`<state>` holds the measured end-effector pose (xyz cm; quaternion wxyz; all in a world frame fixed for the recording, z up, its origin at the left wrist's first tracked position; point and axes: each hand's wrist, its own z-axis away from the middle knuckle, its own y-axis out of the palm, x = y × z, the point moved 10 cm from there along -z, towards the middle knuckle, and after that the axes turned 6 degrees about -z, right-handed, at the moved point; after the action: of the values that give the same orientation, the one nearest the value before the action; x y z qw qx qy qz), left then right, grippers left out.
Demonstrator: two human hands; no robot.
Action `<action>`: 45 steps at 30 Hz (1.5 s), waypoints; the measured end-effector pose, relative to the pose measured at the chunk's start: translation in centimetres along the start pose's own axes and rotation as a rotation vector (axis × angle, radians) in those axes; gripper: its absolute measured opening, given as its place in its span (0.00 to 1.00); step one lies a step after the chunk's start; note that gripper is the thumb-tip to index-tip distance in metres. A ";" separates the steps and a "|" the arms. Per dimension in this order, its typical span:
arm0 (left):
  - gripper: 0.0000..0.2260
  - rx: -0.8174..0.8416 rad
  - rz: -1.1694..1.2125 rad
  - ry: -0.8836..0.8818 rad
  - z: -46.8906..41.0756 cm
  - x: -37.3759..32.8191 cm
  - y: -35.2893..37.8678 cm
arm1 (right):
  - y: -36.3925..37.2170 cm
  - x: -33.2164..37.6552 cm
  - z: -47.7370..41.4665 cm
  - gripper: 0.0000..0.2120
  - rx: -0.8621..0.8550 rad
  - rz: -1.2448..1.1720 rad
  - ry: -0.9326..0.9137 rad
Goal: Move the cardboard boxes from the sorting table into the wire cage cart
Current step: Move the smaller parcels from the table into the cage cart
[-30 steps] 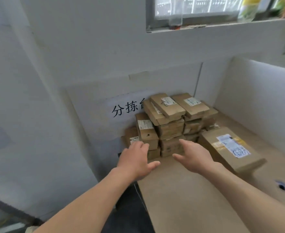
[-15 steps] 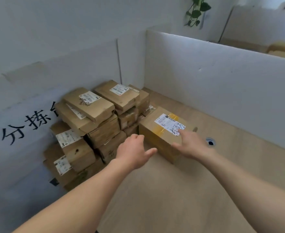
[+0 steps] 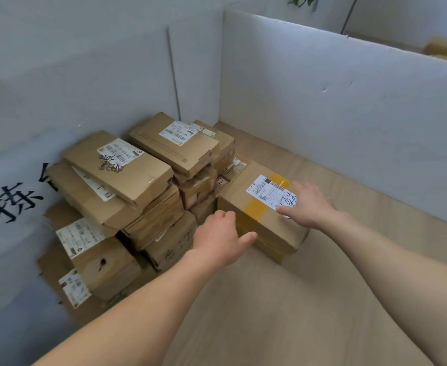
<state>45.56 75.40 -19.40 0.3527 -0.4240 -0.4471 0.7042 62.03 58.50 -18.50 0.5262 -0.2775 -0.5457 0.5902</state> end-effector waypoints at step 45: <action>0.26 -0.074 0.525 -0.553 27.2 4.5 11.1 | 13.4 1.6 23.1 0.31 0.206 -0.246 -0.176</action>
<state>17.69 66.47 -24.46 0.0109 -0.3304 -0.4267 0.8418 36.47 53.81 -24.91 0.5702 -0.1005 -0.5561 0.5963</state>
